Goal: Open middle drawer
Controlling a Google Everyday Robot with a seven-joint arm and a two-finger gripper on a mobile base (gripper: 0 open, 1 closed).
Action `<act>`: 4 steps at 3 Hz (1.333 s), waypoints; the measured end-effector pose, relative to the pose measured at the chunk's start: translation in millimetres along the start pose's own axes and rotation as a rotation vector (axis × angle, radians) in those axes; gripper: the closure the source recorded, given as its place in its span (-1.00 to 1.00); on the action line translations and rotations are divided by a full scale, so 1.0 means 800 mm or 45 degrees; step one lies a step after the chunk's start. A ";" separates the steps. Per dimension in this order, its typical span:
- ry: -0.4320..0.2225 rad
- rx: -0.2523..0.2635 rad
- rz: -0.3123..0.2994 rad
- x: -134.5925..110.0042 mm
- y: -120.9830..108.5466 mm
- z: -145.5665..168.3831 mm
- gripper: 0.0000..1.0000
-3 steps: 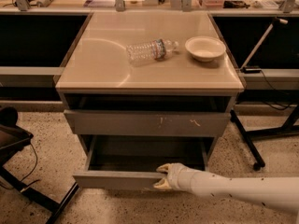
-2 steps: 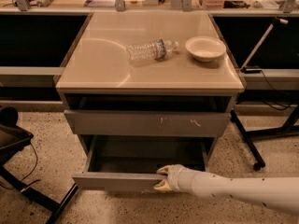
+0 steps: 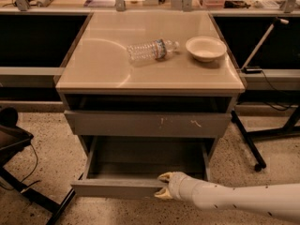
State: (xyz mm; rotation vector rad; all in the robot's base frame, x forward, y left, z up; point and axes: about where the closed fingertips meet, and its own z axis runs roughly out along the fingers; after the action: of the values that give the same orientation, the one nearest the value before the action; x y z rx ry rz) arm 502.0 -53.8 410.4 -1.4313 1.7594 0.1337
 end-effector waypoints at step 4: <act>0.006 0.084 0.092 0.004 0.055 -0.042 1.00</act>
Offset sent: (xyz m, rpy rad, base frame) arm -0.3241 -0.0280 -0.0823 0.0564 -0.0893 -0.3747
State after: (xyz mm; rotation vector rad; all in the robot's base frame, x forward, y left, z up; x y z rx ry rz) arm 447.1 -59.8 411.6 -1.3227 1.8037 0.1089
